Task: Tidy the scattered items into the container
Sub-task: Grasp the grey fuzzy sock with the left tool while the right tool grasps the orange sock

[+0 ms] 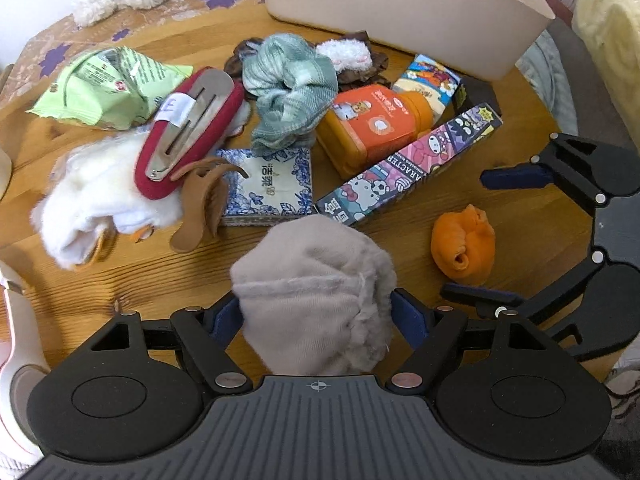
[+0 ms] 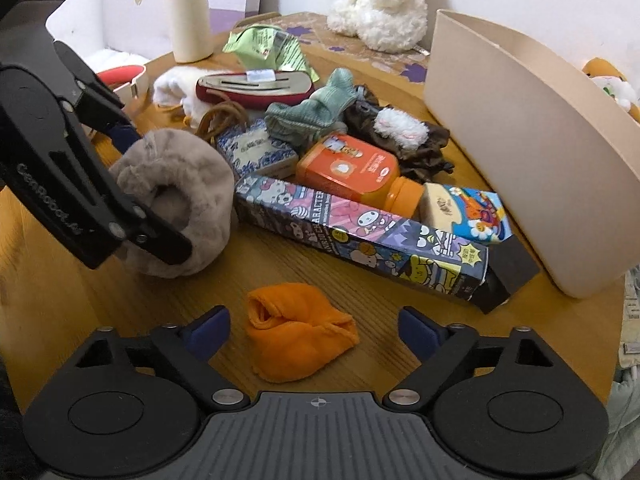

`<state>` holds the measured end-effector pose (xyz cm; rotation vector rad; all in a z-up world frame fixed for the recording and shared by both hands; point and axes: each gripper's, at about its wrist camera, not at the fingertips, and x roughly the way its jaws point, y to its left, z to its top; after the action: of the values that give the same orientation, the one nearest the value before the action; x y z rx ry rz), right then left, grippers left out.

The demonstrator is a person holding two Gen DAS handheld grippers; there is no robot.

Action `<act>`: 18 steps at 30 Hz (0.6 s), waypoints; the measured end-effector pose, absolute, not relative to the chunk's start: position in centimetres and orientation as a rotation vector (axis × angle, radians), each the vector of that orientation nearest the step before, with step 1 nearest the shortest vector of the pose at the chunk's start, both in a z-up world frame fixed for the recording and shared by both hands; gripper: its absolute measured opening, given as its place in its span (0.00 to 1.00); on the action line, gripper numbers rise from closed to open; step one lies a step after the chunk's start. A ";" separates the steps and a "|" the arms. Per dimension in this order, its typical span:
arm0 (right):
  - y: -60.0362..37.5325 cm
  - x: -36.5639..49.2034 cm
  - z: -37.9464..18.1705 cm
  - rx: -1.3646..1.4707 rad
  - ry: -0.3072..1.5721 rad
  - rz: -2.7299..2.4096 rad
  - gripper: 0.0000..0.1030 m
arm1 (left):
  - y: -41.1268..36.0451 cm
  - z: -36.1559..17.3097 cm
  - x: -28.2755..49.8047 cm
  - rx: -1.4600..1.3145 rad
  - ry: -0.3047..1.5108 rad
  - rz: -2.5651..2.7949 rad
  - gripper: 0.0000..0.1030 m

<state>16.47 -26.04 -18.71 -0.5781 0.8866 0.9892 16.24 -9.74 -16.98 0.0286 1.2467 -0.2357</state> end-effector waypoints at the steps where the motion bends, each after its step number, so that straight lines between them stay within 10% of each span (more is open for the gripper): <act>1: -26.0 16.5 -18.8 -0.586 0.894 0.994 0.81 | -9.8 -17.2 16.3 0.025 1.251 -0.239 0.76; 8: -26.4 16.8 -18.9 -0.567 0.899 1.008 0.68 | -10.4 -17.4 16.4 0.057 1.226 -0.267 0.58; 15: -26.9 17.1 -18.5 -0.565 0.890 1.054 0.15 | -10.2 -17.2 16.8 0.065 1.206 -0.280 0.51; 18: -27.2 17.5 -18.4 -0.553 0.907 1.073 0.12 | -10.3 -17.1 17.0 0.063 1.204 -0.283 0.49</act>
<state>17.46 -27.16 -18.44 -0.5534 0.9069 1.0726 17.05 -10.28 -17.14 0.0625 1.2042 -0.2829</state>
